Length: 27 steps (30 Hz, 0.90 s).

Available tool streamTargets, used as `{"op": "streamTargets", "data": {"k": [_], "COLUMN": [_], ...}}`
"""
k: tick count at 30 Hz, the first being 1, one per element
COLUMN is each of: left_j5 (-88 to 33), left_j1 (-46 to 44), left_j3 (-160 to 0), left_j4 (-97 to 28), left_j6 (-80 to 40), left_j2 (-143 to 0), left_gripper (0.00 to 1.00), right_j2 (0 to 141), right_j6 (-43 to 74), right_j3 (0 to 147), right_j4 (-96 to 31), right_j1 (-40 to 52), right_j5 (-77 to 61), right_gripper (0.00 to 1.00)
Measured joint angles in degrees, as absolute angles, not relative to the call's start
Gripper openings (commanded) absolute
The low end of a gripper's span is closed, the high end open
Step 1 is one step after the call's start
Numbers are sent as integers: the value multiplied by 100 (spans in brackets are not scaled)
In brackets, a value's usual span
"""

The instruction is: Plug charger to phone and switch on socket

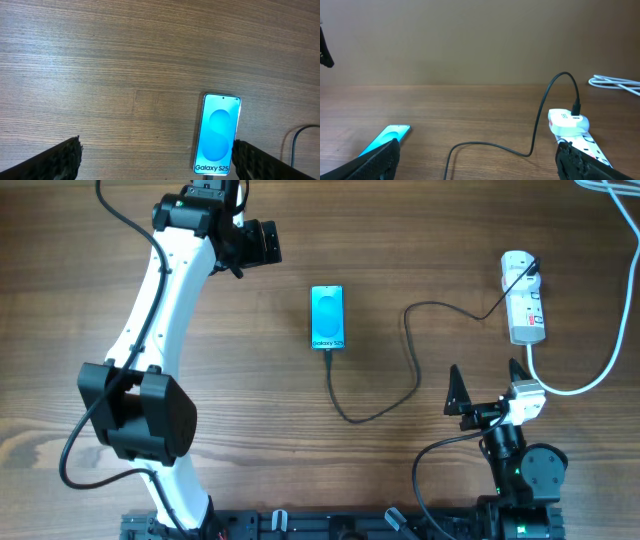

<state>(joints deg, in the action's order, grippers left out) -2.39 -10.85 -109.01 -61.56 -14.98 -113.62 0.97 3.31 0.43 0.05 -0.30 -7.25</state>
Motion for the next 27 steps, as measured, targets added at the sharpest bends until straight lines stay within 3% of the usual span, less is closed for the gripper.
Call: {"op": "streamTargets", "data": {"k": [27], "left_j5": [-239], "left_j1": [-1085], "left_j3": [-10901], "left_j4": [-6156], "left_j6": [-1498], "left_j2": [-11362], "left_gripper": [100], "right_j2": [97], "right_j6": [-36], "right_j3": [43], "right_j4": [-3], "right_j1": [-30], "right_j5": [-486], "right_gripper": [100]}}
